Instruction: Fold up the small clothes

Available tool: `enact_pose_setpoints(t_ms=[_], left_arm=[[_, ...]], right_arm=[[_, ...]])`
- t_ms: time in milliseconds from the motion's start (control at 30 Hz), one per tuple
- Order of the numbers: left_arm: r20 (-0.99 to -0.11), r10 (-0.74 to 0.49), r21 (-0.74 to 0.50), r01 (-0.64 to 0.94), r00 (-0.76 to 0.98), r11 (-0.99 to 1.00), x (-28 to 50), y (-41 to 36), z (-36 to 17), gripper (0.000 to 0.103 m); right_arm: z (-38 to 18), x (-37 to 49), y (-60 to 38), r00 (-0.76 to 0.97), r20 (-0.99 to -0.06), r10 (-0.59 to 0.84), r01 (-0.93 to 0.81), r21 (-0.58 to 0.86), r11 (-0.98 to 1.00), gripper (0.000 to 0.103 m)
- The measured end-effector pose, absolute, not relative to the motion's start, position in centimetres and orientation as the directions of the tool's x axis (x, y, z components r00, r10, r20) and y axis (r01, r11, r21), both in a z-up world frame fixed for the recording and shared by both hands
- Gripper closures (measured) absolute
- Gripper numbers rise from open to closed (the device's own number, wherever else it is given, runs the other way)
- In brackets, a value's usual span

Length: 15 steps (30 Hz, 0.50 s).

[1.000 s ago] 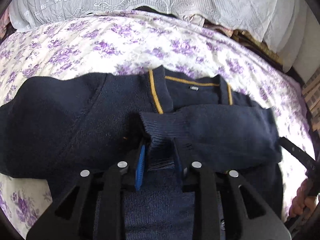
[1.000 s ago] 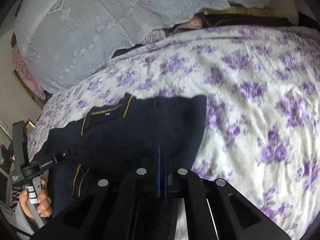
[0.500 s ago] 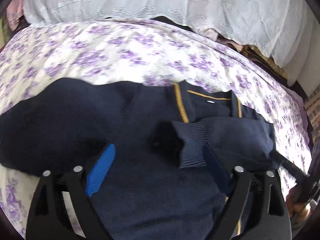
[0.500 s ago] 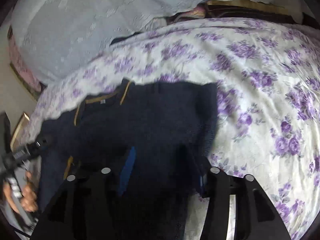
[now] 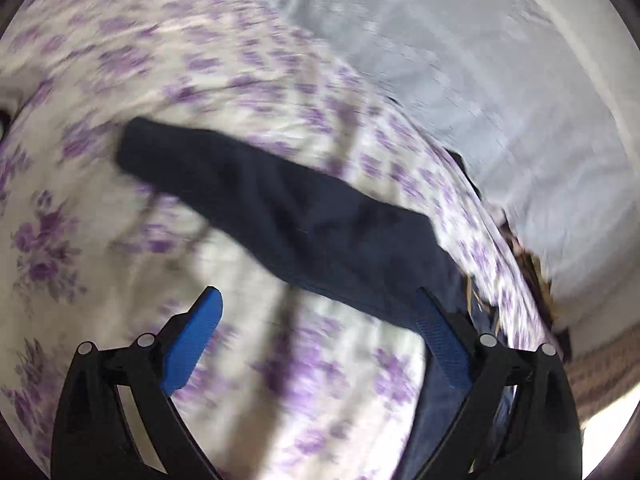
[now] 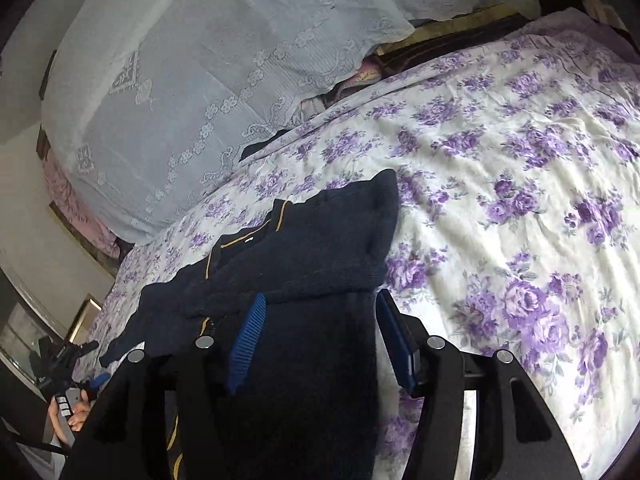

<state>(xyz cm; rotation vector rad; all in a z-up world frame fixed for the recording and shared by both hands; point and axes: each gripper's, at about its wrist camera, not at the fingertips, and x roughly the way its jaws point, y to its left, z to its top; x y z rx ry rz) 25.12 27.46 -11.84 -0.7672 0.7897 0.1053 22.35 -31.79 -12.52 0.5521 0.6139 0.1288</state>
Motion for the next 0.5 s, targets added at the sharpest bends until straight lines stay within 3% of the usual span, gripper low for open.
enact_pose_setpoints(t_ms=[133, 333, 367, 500], left_arm=[[-0.620, -0.265, -0.711, -0.386, 0.738, 0.587, 26.4, 31.5, -13.8, 0.009], [-0.618, -0.215, -0.689, -0.389, 0.756, 0.611, 28.6, 32.2, -13.6, 0.011], [-0.618, -0.209, -0.685, -0.388, 0.757, 0.617, 28.6, 32.2, -13.5, 0.016], [-0.632, -0.226, -0.680, -0.390, 0.742, 0.622, 28.8, 32.2, -13.8, 0.065]], right_arm=[[-13.3, 22.3, -33.3, 0.831, -0.480, 0.279, 0.075, 0.595, 0.800, 0.042], [-14.9, 23.3, -34.1, 0.802, -0.506, 0.318, 0.110, 0.648, 0.753, 0.042], [-15.0, 23.4, -34.1, 0.800, -0.508, 0.320, 0.111, 0.648, 0.753, 0.042], [-15.1, 23.6, -33.7, 0.794, -0.515, 0.323, 0.107, 0.641, 0.760, 0.042]])
